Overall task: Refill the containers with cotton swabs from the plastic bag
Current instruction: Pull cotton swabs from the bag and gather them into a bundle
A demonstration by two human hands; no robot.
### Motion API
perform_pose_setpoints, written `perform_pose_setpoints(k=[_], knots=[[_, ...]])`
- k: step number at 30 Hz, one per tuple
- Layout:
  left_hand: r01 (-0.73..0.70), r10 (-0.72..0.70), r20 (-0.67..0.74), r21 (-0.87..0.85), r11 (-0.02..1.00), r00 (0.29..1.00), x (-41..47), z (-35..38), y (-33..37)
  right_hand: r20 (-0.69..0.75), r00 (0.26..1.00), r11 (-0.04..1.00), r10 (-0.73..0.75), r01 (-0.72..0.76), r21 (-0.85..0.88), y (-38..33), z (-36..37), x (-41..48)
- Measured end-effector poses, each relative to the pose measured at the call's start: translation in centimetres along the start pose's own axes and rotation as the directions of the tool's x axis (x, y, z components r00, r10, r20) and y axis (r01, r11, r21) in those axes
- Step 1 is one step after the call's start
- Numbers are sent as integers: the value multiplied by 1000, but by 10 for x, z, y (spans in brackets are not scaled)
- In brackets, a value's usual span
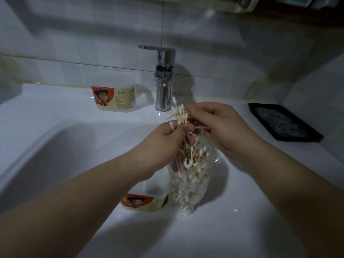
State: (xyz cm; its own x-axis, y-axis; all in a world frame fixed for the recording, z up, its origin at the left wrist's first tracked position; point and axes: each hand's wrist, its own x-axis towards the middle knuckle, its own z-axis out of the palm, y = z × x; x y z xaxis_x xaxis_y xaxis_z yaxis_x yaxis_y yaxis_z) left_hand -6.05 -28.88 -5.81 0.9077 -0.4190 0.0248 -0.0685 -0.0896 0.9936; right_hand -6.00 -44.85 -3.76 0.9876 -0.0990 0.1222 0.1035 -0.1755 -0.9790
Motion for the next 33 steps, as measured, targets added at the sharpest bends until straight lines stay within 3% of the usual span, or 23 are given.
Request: perform_pose_setpoints(k=[10, 12, 15, 18, 23, 30, 33], knots=[[72, -75, -46, -58, 996, 996, 0, 0, 1, -291, 956, 962, -30, 107, 252, -5, -16, 9], [71, -74, -51, -69, 995, 996, 0, 0, 1, -221, 972, 977, -76, 116, 177, -5, -16, 8], [61, -64, -58, -57, 997, 996, -1, 1, 3, -39, 985, 984, -166, 163, -74, -1, -9, 1], [44, -44, -38, -23, 999, 998, -1, -1, 2, 10, 965, 937, -261, 256, -238, 1, -1, -3], [17, -17, -5, 16, 1000, 1000, -2, 0, 4, -5, 961, 935, -277, 268, -231, 1, -3, -3], [-26, 16, 94, 104, 994, 995, -4, -3, 5, 243, 946, 976, -213, 218, 7, -1, -10, -4], [-42, 30, 109, 111, 993, 994, -5, -3, 5, 273, 935, 974, -227, 216, 72, -4, -12, -4]])
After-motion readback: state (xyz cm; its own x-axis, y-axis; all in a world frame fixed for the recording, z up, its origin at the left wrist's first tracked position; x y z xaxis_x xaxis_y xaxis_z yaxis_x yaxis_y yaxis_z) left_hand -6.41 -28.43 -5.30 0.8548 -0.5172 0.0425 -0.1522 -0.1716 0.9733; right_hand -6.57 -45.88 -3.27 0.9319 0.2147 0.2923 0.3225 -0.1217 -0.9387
